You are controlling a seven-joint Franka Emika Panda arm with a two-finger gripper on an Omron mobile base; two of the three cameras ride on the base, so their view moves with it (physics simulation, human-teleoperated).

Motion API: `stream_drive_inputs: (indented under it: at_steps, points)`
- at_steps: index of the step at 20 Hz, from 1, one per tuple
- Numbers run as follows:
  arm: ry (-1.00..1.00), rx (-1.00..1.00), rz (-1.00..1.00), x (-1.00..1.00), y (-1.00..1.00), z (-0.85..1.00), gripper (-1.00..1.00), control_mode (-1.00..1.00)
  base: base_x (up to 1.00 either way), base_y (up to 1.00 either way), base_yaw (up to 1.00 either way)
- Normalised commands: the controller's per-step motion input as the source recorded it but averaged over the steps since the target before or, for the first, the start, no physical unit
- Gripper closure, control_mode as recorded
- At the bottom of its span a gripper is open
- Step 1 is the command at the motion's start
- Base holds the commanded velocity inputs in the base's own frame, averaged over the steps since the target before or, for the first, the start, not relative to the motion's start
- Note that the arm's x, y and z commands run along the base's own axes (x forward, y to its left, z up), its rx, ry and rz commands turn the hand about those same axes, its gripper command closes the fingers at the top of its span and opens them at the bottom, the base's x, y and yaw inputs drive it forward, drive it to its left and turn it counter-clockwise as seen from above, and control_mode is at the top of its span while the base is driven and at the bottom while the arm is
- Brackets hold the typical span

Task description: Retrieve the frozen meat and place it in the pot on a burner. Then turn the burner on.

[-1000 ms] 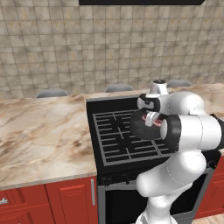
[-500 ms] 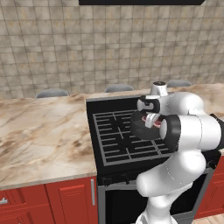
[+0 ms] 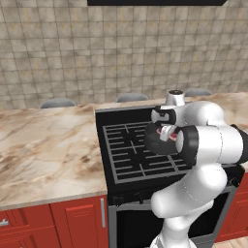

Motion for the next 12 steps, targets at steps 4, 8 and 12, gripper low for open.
stream_drive_inputs:
  at_steps: [4, 8, 12]
  points:
    - [0.00, 0.00, 0.00, 0.17, 0.00, 0.00, 1.00, -1.00, 0.00, 0.00, 0.00]
    - [0.00, 0.00, 0.00, 0.16, 0.00, 0.00, 1.00, -1.00, 0.00, 0.00, 0.00]
    - [-0.01, 0.00, 0.00, 0.18, 0.00, 0.00, 1.00, -1.00, 0.00, 0.00, 0.00]
